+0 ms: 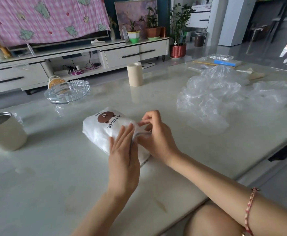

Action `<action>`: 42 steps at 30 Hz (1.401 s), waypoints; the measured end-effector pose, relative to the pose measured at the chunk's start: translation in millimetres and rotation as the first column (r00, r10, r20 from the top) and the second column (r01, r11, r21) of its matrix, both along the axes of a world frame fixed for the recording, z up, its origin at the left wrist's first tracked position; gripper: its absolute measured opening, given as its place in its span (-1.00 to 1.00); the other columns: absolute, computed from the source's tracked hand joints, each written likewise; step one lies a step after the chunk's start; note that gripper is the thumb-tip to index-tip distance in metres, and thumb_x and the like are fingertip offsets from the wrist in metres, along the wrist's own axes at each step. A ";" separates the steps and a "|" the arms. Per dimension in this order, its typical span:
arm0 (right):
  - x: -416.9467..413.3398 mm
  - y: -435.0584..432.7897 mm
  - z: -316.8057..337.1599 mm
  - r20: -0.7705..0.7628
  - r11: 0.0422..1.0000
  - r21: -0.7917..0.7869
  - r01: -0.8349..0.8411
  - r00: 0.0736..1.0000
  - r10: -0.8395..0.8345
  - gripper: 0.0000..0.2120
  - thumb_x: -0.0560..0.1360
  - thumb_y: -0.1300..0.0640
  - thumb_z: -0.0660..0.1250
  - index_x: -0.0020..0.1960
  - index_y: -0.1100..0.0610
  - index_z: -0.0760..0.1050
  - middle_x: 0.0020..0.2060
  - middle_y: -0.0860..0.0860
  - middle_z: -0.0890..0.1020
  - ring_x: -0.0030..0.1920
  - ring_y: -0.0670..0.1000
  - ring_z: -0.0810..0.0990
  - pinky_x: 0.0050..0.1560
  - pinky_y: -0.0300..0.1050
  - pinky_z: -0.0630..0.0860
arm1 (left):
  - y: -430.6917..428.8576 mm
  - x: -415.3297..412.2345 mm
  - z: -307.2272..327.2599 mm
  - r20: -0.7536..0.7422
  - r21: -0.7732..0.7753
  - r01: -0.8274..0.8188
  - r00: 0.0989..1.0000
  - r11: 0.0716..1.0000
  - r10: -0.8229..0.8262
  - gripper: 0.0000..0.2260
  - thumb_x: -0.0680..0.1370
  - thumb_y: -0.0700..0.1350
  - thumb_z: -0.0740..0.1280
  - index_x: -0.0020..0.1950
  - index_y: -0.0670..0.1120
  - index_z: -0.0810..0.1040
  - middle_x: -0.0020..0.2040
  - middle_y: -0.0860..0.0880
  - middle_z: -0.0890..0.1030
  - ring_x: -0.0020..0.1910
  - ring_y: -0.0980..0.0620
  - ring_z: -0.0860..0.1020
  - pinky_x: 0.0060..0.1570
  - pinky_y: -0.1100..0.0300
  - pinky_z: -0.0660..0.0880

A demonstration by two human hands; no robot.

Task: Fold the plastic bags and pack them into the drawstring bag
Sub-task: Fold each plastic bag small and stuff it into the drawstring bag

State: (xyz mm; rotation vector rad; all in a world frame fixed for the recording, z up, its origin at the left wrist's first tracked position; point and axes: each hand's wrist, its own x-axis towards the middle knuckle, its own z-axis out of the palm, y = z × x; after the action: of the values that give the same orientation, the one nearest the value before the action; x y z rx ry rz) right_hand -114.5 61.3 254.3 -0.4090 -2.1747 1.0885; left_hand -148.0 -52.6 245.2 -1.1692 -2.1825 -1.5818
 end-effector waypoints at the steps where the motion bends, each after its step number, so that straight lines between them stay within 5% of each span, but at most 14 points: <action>1: -5.1 1.5 0.4 0.046 0.997 -0.061 0.037 0.998 -0.034 -0.65 0.36 0.14 0.46 -0.02 0.03 0.31 -0.22 -0.15 0.52 -0.21 0.00 0.53 -0.15 -0.16 0.42 | 0.9 -1.7 -5.5 -0.073 -0.050 -0.008 0.997 0.999 0.004 -0.69 0.60 -0.01 0.06 0.32 0.04 0.39 0.33 0.17 0.36 0.41 0.22 0.20 0.46 -0.07 0.07; 6: -23.6 15.3 -6.8 0.254 0.951 -0.251 0.183 0.960 -0.117 -0.82 0.43 0.16 0.35 -0.30 0.03 0.41 -0.24 -0.01 0.57 -0.16 0.01 0.53 -0.16 -0.19 0.42 | 4.1 -15.2 -16.4 -0.398 -0.311 -0.044 0.913 0.949 -0.088 -0.61 0.57 -0.09 0.05 0.31 -0.11 0.50 0.34 -0.05 0.47 0.41 0.03 0.26 0.41 -0.10 0.03; 10: -7.2 24.4 -1.0 0.288 0.963 -0.271 0.000 0.954 0.081 -0.76 0.39 0.30 0.34 0.04 0.14 0.55 0.01 0.07 0.62 0.05 0.05 0.56 0.03 -0.17 0.44 | 2.6 -23.5 -17.9 -0.554 -0.443 -0.232 0.830 0.866 -0.061 -0.59 0.51 -0.15 0.06 0.28 -0.09 0.53 0.26 -0.09 0.55 0.31 -0.12 0.46 0.21 -0.36 0.24; 13: 29.2 43.8 -2.5 0.296 1.000 0.023 -0.016 0.955 0.008 -0.63 0.39 0.28 0.40 0.18 0.16 0.51 0.08 0.03 0.53 0.09 -0.02 0.46 0.11 -0.30 0.31 | 3.1 -30.1 -23.8 -0.555 -0.512 -0.366 0.831 0.778 0.026 -0.58 0.44 -0.18 0.07 0.18 -0.23 0.57 0.24 -0.15 0.56 0.31 -0.18 0.45 0.14 -0.44 0.26; 16: 70.0 73.1 -16.6 0.247 0.851 0.474 0.229 0.893 -0.377 -0.54 0.38 0.35 0.34 0.27 0.22 0.43 0.20 0.18 0.48 0.20 0.21 0.44 0.22 -0.01 0.33 | 2.6 -40.6 -23.8 -0.461 -0.539 -0.454 0.864 0.710 0.203 -0.57 0.45 -0.15 0.12 0.23 -0.31 0.51 0.31 -0.19 0.48 0.40 -0.20 0.33 0.19 -0.51 0.03; 19: 92.9 94.1 -31.1 0.232 0.722 0.596 0.352 0.785 -0.575 -0.46 0.33 0.39 0.35 0.30 0.32 0.37 0.18 0.29 0.48 0.12 0.33 0.49 0.08 0.12 0.43 | -0.4 -41.1 -19.7 -0.368 -0.469 -0.491 0.864 0.734 0.343 -0.46 0.47 0.01 0.10 0.33 -0.30 0.39 0.38 -0.25 0.37 0.46 -0.24 0.18 0.26 -0.45 -0.16; 24: 95.4 113.7 -20.9 0.362 0.709 0.623 0.330 0.682 -0.635 -0.83 0.53 0.30 0.15 0.01 0.27 0.51 -0.04 0.23 0.53 0.04 0.24 0.47 -0.01 0.00 0.31 | 1.5 -21.3 -13.7 -0.412 -0.181 -0.323 0.883 0.929 0.227 -0.62 0.52 -0.05 0.12 0.21 -0.24 0.49 0.28 -0.24 0.48 0.40 -0.18 0.26 0.38 -0.24 -0.08; 27: 93.0 107.0 -7.7 0.335 0.776 0.538 0.331 0.760 -0.556 -0.86 0.52 0.28 0.17 -0.09 0.25 0.51 -0.11 0.19 0.56 -0.02 0.21 0.47 -0.04 -0.02 0.32 | 2.3 -4.1 -14.7 -0.375 -0.146 -0.155 0.923 0.977 0.091 -0.65 0.55 -0.02 0.16 0.18 -0.22 0.52 0.24 -0.19 0.52 0.38 -0.11 0.31 0.38 -0.17 0.14; 30: 93.0 78.2 18.1 0.287 0.931 0.343 0.129 0.929 -0.234 -0.88 0.52 0.22 0.25 -0.14 0.20 0.54 -0.19 0.10 0.61 -0.11 0.12 0.53 -0.07 -0.05 0.41 | 3.1 17.3 2.3 -0.319 -0.173 -0.004 0.946 0.985 -0.052 -0.54 0.52 0.10 0.23 0.33 -0.13 0.42 0.35 -0.06 0.43 0.43 0.00 0.25 0.36 0.03 0.20; 33: 97.6 44.2 55.0 0.311 0.969 0.157 -0.193 0.940 0.137 -0.89 0.53 0.19 0.29 -0.16 0.09 0.55 -0.25 -0.04 0.62 -0.24 -0.12 0.54 -0.22 -0.33 0.41 | 4.9 41.7 33.6 -0.106 -0.185 0.095 0.988 0.978 -0.116 -0.42 0.45 0.20 0.33 0.41 0.11 0.24 0.37 0.22 0.27 0.43 0.25 0.12 0.35 0.47 0.04; 35: 97.4 29.9 68.8 0.263 0.957 0.120 -0.263 0.938 0.225 -0.88 0.54 0.18 0.30 -0.17 0.08 0.55 -0.32 -0.08 0.60 -0.32 -0.18 0.50 -0.25 -0.39 0.38 | 8.1 47.3 45.8 -0.046 -0.163 0.091 0.994 0.982 -0.100 -0.55 0.46 0.00 0.40 0.33 0.08 0.37 0.20 0.33 0.36 0.28 0.33 0.28 0.18 0.64 0.10; 37: 95.7 17.2 79.7 0.135 0.970 0.125 -0.210 0.972 0.193 -0.90 0.53 0.16 0.30 -0.15 0.11 0.55 -0.37 -0.10 0.55 -0.36 -0.17 0.46 -0.29 -0.37 0.37 | 6.4 45.0 57.5 -0.049 -0.146 0.014 0.999 0.989 -0.022 -0.89 0.49 -0.18 0.39 -0.04 0.01 0.55 -0.22 0.33 0.49 -0.11 0.30 0.47 -0.09 0.59 0.29; 38: 95.6 13.3 82.8 0.057 0.982 0.085 -0.168 0.985 0.164 -0.93 0.52 0.14 0.33 -0.10 0.11 0.56 -0.36 -0.07 0.55 -0.36 -0.17 0.46 -0.29 -0.35 0.37 | 3.9 42.0 60.7 0.041 -0.135 -0.011 0.999 0.991 0.016 -0.85 0.50 -0.20 0.37 -0.22 0.01 0.52 -0.38 0.24 0.49 -0.29 0.26 0.48 -0.21 0.50 0.35; 42: 104.1 9.2 91.8 0.071 0.931 -0.277 -0.237 0.961 0.266 -0.50 0.31 -0.06 0.44 0.21 -0.01 0.42 -0.04 -0.07 0.51 -0.05 -0.22 0.50 -0.06 -0.41 0.44 | -15.3 40.0 72.9 0.503 0.090 0.046 0.860 0.995 -0.085 -0.91 0.53 -0.27 0.31 -0.18 -0.21 0.52 -0.37 -0.10 0.62 -0.38 0.03 0.63 -0.17 -0.08 0.57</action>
State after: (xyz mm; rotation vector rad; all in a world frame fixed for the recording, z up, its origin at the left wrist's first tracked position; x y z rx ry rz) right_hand -10.5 70.6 346.0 -0.3164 -2.2242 1.5442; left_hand -108.0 -67.8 318.0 -0.8804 -2.3684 -2.1857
